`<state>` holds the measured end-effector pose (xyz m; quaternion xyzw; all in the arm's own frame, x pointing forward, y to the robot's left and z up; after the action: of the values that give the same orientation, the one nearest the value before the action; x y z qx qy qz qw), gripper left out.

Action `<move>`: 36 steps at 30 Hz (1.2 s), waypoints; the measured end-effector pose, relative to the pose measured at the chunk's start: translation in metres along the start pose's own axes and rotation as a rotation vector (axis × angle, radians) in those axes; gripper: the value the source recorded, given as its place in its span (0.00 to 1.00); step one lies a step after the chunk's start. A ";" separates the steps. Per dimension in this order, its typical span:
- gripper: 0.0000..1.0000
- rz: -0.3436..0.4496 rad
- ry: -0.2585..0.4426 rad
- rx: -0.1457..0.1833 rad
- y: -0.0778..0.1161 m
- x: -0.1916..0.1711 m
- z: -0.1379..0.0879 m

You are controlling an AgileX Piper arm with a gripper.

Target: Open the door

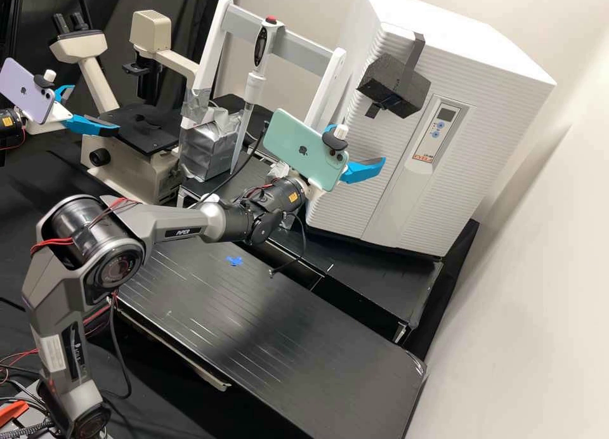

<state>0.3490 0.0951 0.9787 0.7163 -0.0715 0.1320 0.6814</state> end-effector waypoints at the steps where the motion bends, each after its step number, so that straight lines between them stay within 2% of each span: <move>1: 0.00 0.000 0.000 0.002 0.000 0.000 0.000; 4: 0.00 -0.003 0.000 0.012 0.000 -0.001 0.002; 15: 0.00 -0.017 0.006 0.014 0.001 -0.005 0.005; 19: 0.00 -0.022 0.015 -0.008 0.002 -0.005 0.005; 36: 0.00 -0.030 0.028 -0.017 0.001 -0.007 0.007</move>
<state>0.3426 0.0877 0.9778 0.7097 -0.0523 0.1314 0.6901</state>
